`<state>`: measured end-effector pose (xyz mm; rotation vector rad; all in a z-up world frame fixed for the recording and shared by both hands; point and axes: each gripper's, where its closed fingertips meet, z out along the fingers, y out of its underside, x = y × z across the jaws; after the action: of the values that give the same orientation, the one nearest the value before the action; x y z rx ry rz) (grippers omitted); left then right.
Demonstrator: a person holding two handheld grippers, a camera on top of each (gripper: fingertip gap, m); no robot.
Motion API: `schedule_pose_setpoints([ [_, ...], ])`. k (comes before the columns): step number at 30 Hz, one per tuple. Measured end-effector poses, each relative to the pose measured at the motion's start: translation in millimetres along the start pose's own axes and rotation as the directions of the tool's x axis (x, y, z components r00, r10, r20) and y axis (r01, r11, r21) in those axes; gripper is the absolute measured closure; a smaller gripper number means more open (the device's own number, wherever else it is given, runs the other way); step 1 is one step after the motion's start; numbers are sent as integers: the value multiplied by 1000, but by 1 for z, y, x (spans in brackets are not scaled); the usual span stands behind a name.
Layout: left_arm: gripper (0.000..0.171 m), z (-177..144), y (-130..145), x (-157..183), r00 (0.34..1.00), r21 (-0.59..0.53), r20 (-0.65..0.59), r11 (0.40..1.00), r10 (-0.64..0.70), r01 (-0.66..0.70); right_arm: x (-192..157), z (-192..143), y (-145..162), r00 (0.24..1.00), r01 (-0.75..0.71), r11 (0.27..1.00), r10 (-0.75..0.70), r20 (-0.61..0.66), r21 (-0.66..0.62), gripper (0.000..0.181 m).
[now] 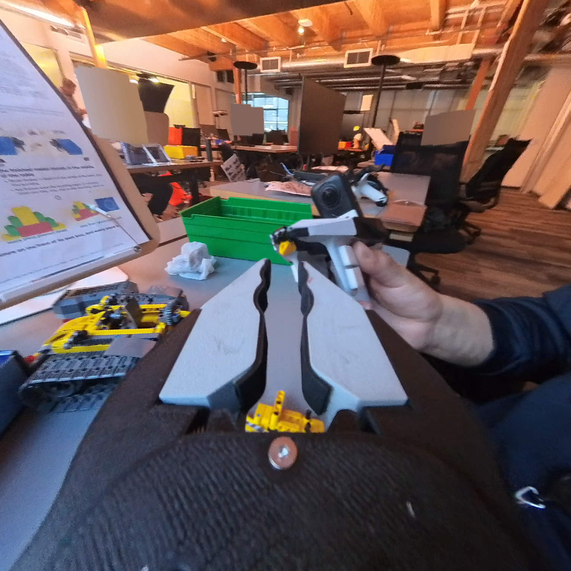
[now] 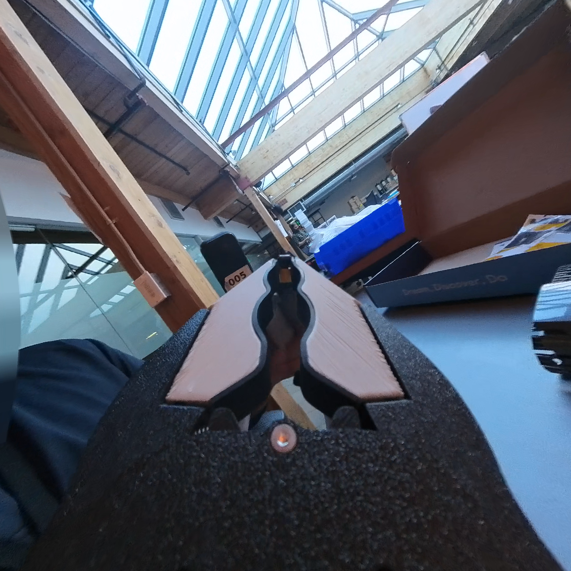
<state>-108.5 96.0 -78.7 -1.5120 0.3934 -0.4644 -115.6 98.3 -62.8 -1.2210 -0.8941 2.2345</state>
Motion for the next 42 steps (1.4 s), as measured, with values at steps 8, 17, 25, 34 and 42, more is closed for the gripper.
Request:
schedule_pose_setpoints([
  [8,156,-7,3,-12,767,-229,199,790,610,-569,12,3,10,989,-130,992,130,-64,5,176],
  [17,169,-6,19,-24,417,-448,212,467,884,-762,25,1,19,981,-129,991,133,-141,32,176],
  [25,164,-4,30,-31,365,-499,191,410,911,-764,35,-1,27,961,-224,971,235,-147,89,176],
  [34,170,-13,26,-22,262,-447,73,266,962,-854,19,3,34,996,-85,966,78,-39,-243,173],
  [42,171,-17,26,29,426,-116,-57,418,903,-901,-24,-26,26,926,376,809,-325,189,-452,154],
])
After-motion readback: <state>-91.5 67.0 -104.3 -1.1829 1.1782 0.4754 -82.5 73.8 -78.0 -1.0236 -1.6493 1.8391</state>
